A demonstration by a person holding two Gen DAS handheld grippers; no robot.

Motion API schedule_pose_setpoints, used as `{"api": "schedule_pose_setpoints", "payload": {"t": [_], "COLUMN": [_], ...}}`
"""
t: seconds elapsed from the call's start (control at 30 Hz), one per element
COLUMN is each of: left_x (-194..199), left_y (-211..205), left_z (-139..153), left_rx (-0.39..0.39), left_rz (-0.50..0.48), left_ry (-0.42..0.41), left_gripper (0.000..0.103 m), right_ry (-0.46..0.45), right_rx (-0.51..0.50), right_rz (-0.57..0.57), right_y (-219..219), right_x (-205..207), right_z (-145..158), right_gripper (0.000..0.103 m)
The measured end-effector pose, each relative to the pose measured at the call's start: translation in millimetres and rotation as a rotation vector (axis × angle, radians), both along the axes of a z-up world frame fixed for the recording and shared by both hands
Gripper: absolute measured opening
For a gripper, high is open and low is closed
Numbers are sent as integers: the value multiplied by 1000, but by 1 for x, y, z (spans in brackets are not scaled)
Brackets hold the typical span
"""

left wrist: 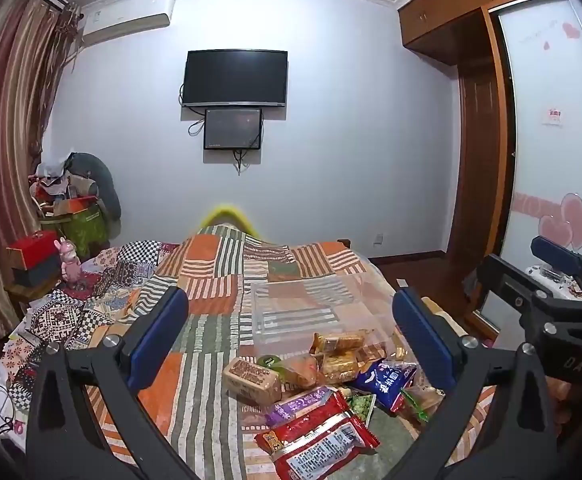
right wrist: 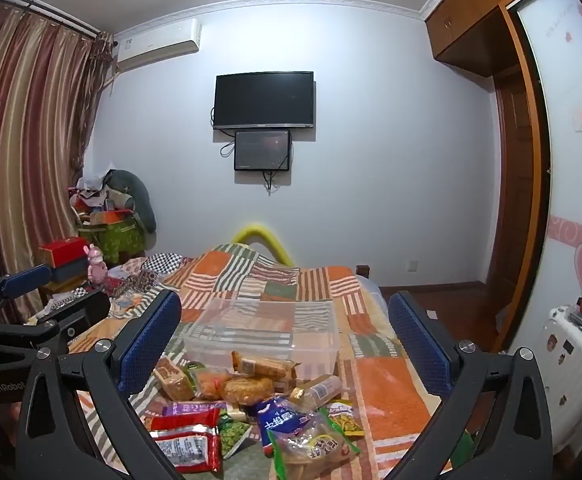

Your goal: Organize snacks

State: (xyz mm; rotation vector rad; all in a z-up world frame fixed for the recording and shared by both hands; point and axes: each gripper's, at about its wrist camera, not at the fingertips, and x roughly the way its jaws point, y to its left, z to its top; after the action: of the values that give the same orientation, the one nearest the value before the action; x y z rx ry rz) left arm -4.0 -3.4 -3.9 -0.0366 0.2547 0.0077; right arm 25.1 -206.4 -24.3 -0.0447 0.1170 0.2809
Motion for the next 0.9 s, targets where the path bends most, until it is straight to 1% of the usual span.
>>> {"api": "schedule_pose_setpoints", "payload": {"t": [0.57,0.9], "left_x": [-3,-4], "left_y": [0,1], "left_z": [-6,-5], "left_rx": [-3,2], "left_rz": [8,12], "left_ry": [7,6], "left_gripper": [103,103], "right_ry": [-3,3], "right_rx": [-8,-7], "right_rz": [9,10], "right_y": [7,8], "right_x": [-4,-4], "right_z": [-4,-5], "right_gripper": [103,103]}}
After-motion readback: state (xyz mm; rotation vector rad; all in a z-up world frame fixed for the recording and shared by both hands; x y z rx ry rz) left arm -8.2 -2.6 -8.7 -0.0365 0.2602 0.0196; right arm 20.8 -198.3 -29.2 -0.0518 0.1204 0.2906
